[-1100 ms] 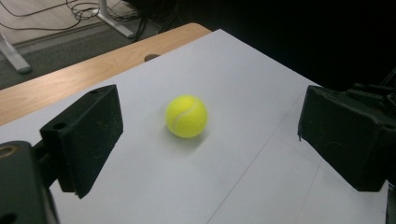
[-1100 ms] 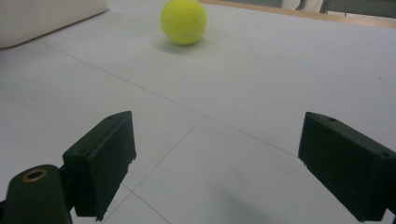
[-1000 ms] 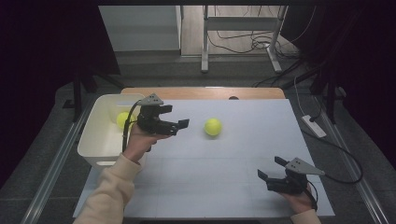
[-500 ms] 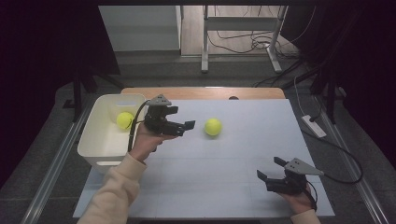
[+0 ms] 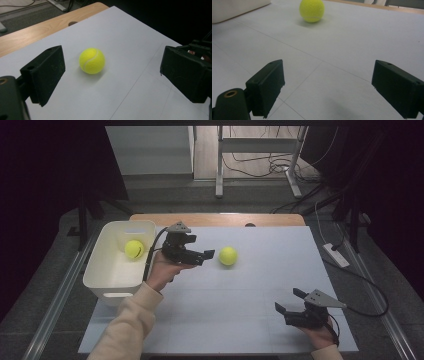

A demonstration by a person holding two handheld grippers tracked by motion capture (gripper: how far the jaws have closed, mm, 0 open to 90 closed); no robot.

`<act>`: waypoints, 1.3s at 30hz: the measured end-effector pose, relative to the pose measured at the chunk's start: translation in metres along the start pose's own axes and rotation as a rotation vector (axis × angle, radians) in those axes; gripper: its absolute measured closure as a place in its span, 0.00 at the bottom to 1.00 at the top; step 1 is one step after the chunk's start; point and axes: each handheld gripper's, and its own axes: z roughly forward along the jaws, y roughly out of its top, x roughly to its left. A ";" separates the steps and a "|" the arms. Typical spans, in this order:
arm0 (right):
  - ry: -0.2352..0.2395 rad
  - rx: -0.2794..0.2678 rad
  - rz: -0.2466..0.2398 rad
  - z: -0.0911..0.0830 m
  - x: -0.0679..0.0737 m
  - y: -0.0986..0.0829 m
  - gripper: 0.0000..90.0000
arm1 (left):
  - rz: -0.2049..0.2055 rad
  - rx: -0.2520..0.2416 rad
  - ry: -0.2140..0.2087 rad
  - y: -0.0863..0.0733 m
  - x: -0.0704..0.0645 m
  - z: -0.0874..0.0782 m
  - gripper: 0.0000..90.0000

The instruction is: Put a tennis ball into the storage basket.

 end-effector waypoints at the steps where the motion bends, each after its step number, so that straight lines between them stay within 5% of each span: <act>1: 0.000 0.000 -0.001 0.000 0.000 0.000 0.12 | -0.001 0.002 0.000 0.000 0.000 0.002 0.07; 39: 0.002 0.008 0.000 0.002 0.000 -0.001 0.12 | -0.032 0.110 0.013 -0.002 0.009 0.063 0.05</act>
